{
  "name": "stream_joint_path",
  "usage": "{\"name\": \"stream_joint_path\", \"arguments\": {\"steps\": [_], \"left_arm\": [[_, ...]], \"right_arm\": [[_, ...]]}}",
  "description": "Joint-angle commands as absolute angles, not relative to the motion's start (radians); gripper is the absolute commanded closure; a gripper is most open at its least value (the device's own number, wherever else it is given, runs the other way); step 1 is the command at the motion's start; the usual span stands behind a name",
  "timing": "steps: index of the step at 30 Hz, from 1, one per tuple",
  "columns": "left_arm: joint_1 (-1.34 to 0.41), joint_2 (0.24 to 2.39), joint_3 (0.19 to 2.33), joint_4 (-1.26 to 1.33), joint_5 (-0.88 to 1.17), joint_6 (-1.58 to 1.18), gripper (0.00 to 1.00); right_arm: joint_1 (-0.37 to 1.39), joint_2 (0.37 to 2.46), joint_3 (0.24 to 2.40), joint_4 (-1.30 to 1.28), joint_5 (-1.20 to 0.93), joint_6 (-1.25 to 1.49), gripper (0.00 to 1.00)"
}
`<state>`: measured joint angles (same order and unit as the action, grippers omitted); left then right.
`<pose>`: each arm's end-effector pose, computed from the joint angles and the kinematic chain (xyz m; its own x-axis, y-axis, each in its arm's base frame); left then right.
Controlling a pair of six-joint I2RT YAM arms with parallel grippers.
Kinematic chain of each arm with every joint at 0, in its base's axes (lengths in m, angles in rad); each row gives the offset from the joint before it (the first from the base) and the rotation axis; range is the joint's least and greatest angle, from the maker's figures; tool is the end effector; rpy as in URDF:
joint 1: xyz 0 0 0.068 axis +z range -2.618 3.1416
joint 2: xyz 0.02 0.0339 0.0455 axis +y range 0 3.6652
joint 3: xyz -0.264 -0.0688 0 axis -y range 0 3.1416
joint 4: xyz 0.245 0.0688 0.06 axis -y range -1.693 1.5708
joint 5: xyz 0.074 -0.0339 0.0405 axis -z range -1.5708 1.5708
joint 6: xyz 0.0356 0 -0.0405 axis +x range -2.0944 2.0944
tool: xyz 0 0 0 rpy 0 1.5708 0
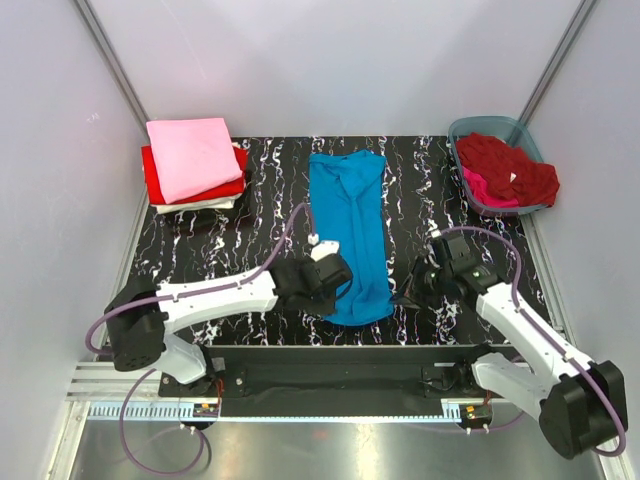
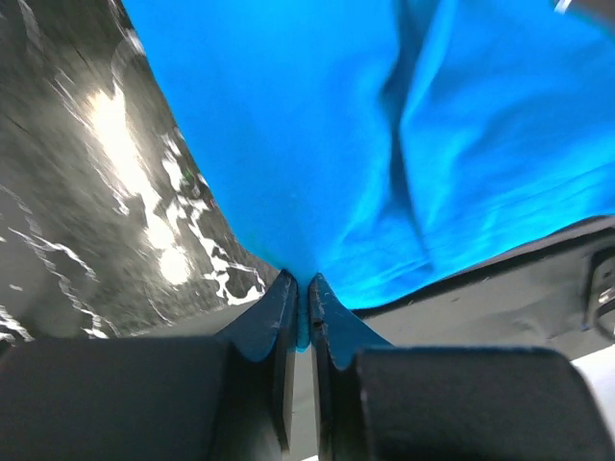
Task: Fold and stack the t-shirts
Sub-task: Fold the tshirt
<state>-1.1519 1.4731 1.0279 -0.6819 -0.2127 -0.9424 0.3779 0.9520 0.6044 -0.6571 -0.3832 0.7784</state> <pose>0.1240 -0.2600 0.2266 -0.9085 0.0964 -0.4066 0.2061 0.9499 -0.2352 0.1578 0.0770 0.2112 -0.9297 0.3316 -0.1603 0.1744 0.7798 0.6013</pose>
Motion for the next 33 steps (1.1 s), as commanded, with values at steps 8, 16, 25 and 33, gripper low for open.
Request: {"name": "stream_joint_path", "arguments": {"steps": [8,16,25,33], "left_arm": [[-0.919,1.503,1.229,-0.776,-0.204,-0.724,0.88],[-0.741,1.66,1.446,-0.801,-0.103,-0.551,0.87],[-0.612,1.856,1.653,-0.85,-0.014,-0.453,0.87],[-0.551,1.988,1.784,-0.88,0.035,-0.411,0.87]], "right_arm": [[0.371,1.242,0.978,-0.709,-0.249,0.64,1.0],[0.322,1.494,1.202,-0.71,-0.244,0.574,1.0],[0.252,1.744,1.423,-0.742,-0.293,0.506,1.0],[0.244,1.908,1.571,-0.767,-0.313,0.479,1.0]]}}
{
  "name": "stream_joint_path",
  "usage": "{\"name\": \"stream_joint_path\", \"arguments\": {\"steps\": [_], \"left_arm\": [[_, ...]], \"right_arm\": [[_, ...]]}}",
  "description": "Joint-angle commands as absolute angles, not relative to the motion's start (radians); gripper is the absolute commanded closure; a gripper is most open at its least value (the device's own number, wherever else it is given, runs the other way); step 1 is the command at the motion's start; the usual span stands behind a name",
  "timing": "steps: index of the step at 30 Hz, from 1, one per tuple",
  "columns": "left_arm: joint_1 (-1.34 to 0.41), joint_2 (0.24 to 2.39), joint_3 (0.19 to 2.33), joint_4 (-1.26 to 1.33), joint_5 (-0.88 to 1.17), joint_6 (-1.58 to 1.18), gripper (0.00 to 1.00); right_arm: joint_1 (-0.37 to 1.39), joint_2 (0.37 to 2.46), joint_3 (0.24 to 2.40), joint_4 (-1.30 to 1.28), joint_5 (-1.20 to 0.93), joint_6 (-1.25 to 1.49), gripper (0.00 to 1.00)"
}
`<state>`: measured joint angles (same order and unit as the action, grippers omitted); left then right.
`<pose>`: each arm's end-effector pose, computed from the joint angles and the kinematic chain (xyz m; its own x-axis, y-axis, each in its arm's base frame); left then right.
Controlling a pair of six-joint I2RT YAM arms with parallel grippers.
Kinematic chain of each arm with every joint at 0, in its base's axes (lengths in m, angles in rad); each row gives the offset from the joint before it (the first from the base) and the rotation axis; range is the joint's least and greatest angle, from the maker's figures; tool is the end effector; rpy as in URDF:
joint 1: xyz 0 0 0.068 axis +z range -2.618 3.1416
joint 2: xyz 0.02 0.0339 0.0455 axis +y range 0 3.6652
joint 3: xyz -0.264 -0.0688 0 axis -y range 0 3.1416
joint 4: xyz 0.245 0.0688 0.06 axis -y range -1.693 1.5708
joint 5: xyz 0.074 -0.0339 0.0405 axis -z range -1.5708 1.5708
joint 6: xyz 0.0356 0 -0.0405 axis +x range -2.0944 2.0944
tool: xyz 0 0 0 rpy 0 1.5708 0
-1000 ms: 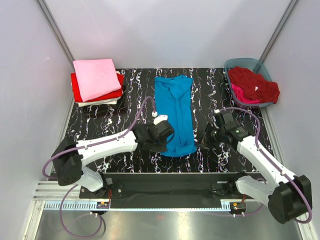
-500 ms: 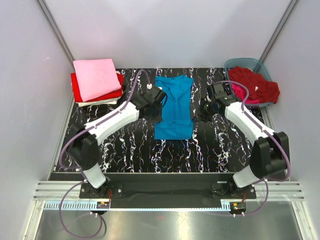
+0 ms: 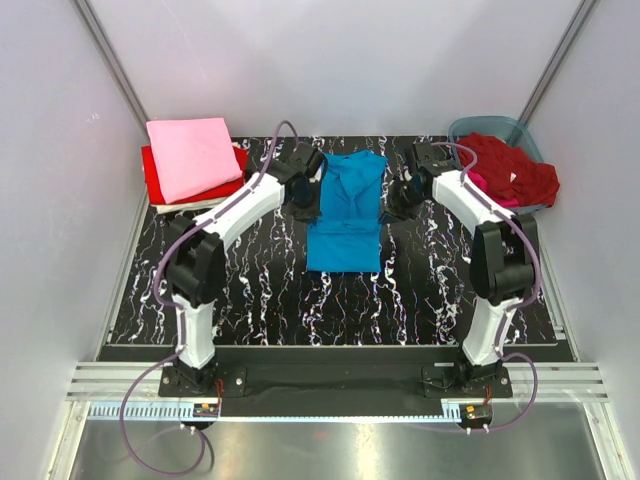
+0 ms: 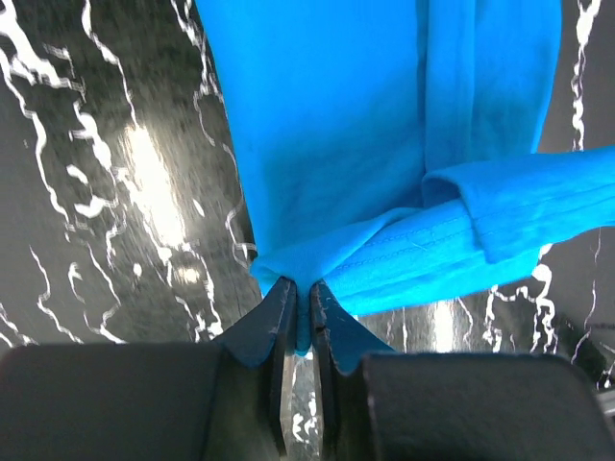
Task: Fold and stack the t-shirts
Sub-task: Fold the tshirt
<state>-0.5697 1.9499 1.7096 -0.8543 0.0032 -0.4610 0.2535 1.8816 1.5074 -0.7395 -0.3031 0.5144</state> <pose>0.3538 -0.2267 0.2613 -0.9107 0.0551 -0.4093 0.1513 0.9667 -0.2065 0.3830 0.1102 0.2343 -0.9368 0.2424 -0.2524 0.1080 0.8863 0.4503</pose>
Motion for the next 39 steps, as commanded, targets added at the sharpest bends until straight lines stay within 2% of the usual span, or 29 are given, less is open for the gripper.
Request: {"name": "stream_joint_path", "arguments": {"steps": [1,7,13,14,15,17,18,19,23,25,28,30,32,37,39], "left_arm": [[-0.546,2.017,1.796,-0.888,0.04,-0.408,0.86],[-0.515,2.126,1.873,-0.896,0.08,-0.399,0.86],[-0.479,2.245,1.982,-0.914,0.13,-0.385,0.79],[-0.473,2.264,2.034,-0.922,0.146,-0.384,0.75],[-0.462,2.282,2.061,-0.93,0.144,-0.382,0.73],[-0.448,2.333,2.139,-0.959,0.146,-0.385,0.67],[-0.43,2.347,2.166,-0.965,0.146,-0.387,0.59],[-0.419,2.367,2.192,-0.983,0.143,-0.393,0.55],[-0.361,2.326,2.269,-1.002,0.108,-0.425,0.49],[-0.345,2.21,2.217,-0.958,0.069,-0.437,0.47],[-0.348,2.007,1.92,-0.821,0.034,-0.452,0.44],[-0.356,1.877,1.794,-0.737,0.043,-0.466,0.43],[-0.371,1.804,1.615,-0.689,0.067,-0.483,0.43],[-0.402,1.629,1.236,-0.465,0.196,-0.567,0.41],[-0.416,1.588,1.154,-0.367,0.231,-0.603,0.39]], "right_arm": [[0.244,1.933,1.578,-0.767,-0.314,0.48,1.0],[0.232,2.019,1.634,-0.77,-0.298,0.489,1.0],[0.219,2.11,1.707,-0.787,-0.279,0.492,1.0],[0.219,2.126,1.744,-0.798,-0.269,0.489,1.0],[0.219,2.144,1.77,-0.817,-0.253,0.482,0.85],[0.219,2.203,1.868,-0.848,-0.232,0.469,0.49],[0.212,2.256,1.917,-0.898,-0.212,0.45,0.38],[0.209,2.285,2.028,-0.931,-0.212,0.436,0.26],[0.18,2.327,2.172,-1.017,-0.259,0.403,0.2],[0.179,2.243,2.131,-0.971,-0.252,0.403,0.19],[0.179,2.084,1.894,-0.867,-0.241,0.414,0.18],[0.179,1.972,1.789,-0.803,-0.267,0.423,0.18],[0.179,1.899,1.62,-0.767,-0.287,0.442,0.18],[0.181,1.711,1.21,-0.54,-0.51,0.546,0.2],[0.179,1.668,1.116,-0.451,-0.557,0.589,0.21]]}}
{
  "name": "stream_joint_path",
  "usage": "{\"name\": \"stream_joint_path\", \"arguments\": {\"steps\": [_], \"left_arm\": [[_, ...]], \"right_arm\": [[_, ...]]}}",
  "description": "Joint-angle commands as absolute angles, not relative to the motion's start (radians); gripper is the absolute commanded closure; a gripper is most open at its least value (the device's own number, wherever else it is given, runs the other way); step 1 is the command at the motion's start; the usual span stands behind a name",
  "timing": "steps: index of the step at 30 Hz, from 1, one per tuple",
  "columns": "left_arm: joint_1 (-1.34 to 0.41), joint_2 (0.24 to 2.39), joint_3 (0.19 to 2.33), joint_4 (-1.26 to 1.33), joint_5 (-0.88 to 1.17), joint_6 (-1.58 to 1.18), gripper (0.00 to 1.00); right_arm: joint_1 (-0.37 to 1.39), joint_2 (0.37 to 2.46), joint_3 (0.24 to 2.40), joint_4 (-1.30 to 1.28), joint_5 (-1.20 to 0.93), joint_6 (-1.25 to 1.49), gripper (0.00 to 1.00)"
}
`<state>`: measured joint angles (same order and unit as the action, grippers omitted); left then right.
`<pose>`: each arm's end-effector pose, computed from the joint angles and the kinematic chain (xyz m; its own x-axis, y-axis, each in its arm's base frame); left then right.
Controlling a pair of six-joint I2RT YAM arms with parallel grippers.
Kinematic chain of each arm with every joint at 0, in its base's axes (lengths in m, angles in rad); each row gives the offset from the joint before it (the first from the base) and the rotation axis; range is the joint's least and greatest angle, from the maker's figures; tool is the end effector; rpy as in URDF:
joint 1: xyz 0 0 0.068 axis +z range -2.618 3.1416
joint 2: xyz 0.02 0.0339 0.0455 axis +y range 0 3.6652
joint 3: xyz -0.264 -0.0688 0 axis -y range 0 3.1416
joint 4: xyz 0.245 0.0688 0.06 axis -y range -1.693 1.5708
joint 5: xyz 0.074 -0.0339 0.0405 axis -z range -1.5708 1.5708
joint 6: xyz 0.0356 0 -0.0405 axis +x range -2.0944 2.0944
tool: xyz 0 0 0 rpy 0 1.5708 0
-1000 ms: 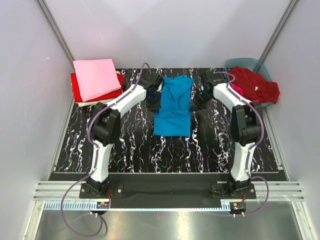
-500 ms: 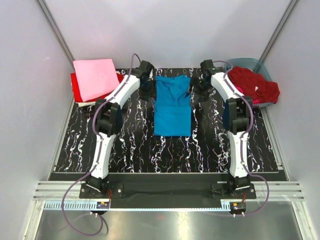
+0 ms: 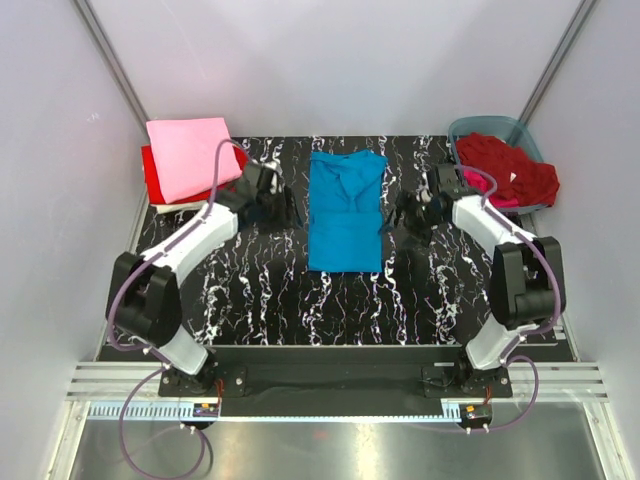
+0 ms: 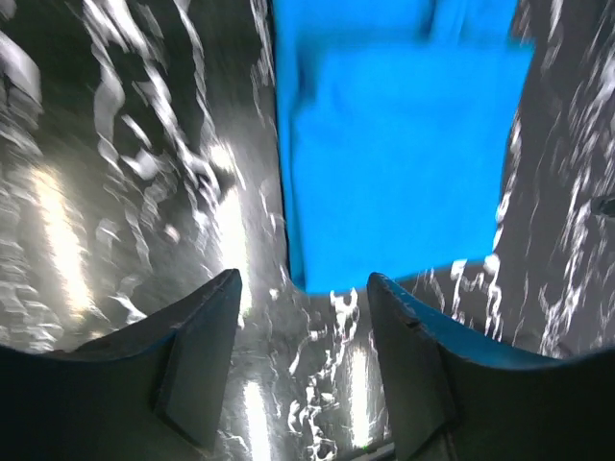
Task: Fold and stack the t-shirts
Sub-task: Fold the tshirt
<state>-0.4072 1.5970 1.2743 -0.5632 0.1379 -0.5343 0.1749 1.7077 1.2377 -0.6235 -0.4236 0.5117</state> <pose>0.3171 -0.1421 0.2720 -0.8525 -0.1816 -0.4902 0.0442 0.9093 -0.4138 0.3426 0.0754 0.2230 -0.9314 0.2887 -0.2218 0.1279 0.8298 0.5433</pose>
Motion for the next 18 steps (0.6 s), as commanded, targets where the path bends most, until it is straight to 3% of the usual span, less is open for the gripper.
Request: {"name": "stream_joint_path", "arguments": {"steps": [1,9,18], "left_arm": [[-0.42,1.58,1.087,-0.338,0.259,-0.61,0.37],[-0.472,1.578,0.862,-0.097,0.302,-0.712,0.34],[-0.505,1.614,0.799,-0.003,0.288,-0.77,0.34]], "right_arm": [[0.179,1.657,1.038,-0.424,-0.563,0.603,0.21],[0.198,1.669,0.862,-0.269,-0.581,0.667,0.29],[0.213,1.723,0.903,-0.275,-0.572,0.666,0.33]]}}
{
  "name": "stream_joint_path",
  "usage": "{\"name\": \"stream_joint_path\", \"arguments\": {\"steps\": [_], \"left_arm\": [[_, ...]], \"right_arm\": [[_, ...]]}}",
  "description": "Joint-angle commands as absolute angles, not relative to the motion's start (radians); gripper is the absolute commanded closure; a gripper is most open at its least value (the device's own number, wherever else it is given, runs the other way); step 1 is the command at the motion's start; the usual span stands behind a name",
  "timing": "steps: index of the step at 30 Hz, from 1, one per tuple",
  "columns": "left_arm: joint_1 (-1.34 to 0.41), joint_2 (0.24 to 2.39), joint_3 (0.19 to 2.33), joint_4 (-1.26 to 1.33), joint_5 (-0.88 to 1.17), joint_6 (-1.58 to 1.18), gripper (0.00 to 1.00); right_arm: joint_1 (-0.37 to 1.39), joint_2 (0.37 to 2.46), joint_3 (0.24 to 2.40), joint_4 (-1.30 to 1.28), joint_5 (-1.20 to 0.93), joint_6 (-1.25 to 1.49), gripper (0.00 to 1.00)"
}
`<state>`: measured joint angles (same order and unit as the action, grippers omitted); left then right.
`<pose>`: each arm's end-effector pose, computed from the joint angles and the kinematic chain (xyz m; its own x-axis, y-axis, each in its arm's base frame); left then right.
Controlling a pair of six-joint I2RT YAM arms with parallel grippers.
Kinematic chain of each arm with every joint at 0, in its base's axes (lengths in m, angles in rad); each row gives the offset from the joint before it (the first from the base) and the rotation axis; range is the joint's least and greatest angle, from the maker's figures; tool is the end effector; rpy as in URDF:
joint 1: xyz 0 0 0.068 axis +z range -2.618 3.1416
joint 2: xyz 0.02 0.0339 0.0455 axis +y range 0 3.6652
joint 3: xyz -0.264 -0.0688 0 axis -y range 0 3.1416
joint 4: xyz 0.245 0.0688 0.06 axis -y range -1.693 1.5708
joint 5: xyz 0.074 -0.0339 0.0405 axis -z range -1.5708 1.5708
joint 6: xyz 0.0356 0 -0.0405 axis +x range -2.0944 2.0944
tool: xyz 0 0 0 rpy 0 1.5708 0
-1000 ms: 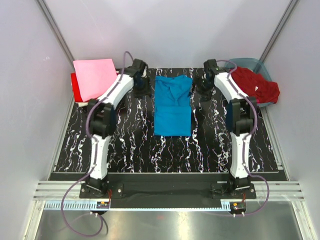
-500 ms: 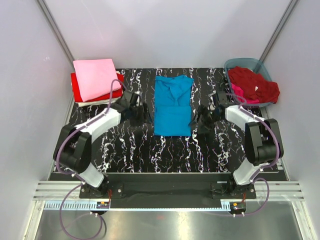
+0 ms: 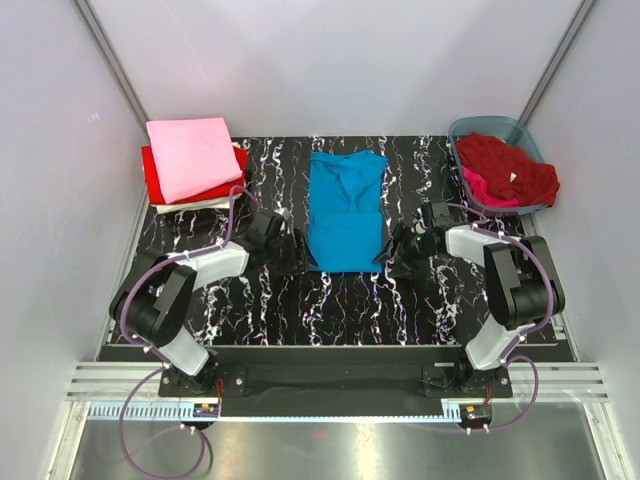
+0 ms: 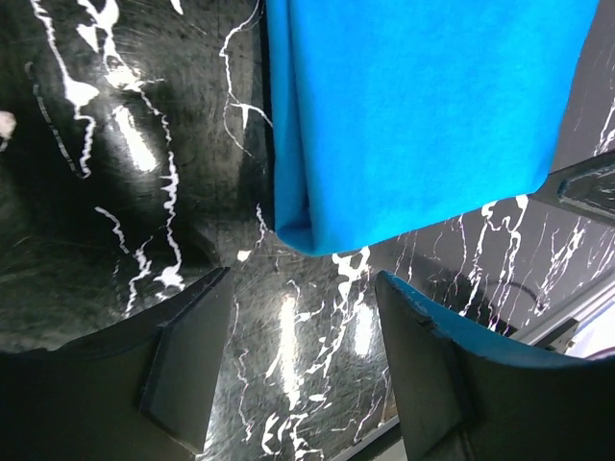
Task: Fold and stack the t-shirts
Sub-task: Fold the tshirt
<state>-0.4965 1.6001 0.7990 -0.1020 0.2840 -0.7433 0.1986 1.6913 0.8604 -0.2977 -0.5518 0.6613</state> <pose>0.2663 -0.1556 0.1583 -0.9210 -0.2399 -0.3070 -0.0183 0.8137 -0.5810 0.2962 0.0786 0.1408 -0.9375 0.3448 -0.0467 0.2380 0.7334 0.6367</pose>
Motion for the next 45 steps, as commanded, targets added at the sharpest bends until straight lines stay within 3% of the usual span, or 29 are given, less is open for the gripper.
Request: {"name": "stream_joint_path", "arguments": {"steps": [1,6,8,11,12,14,19,22,24,26,34,40,45], "left_arm": [[-0.512,1.618,0.802,-0.005,0.273,-0.769,0.34],[-0.515,1.667,0.811,-0.023,0.235,-0.791,0.37],[-0.518,1.686,0.811,-0.022,0.225,-0.804,0.44],[-0.534,1.703,0.811,-0.025,0.201,-0.816,0.5],[-0.541,1.707,0.815,-0.029,0.186,-0.818,0.52],[-0.548,1.716,0.821,-0.028,0.184,-0.819,0.57],[-0.552,1.729,0.845,-0.025,0.178,-0.813,0.88],[-0.558,1.721,0.856,-0.031,0.167,-0.807,1.0],[-0.574,1.694,0.861,-0.061,0.155,-0.802,1.0],[-0.589,1.651,0.868,-0.127,0.131,-0.799,1.0],[-0.719,1.361,0.756,-0.299,0.035,-0.865,1.0],[-0.939,1.122,0.686,-0.45,-0.086,-1.001,1.0],[-1.067,0.983,0.713,-0.575,-0.176,-1.092,1.0]], "right_arm": [[0.219,1.73,0.911,-0.284,-0.566,0.661,0.34],[0.244,1.766,0.966,-0.336,-0.532,0.646,0.35],[0.25,1.781,0.982,-0.359,-0.525,0.64,0.36],[0.25,1.79,0.992,-0.365,-0.526,0.638,0.44],[0.252,1.793,0.996,-0.365,-0.525,0.641,0.54],[0.252,1.795,0.997,-0.365,-0.522,0.643,0.6],[0.253,1.786,0.989,-0.351,-0.525,0.638,0.75],[0.253,1.778,0.98,-0.344,-0.525,0.64,0.83],[0.253,1.76,0.97,-0.345,-0.528,0.64,0.96],[0.253,1.72,0.933,-0.331,-0.548,0.65,1.0],[0.339,1.43,0.723,-0.362,-0.486,0.712,1.0],[0.54,1.024,0.577,-0.483,-0.393,0.877,1.0],[0.603,0.729,0.54,-0.635,-0.333,1.008,1.0]]}}
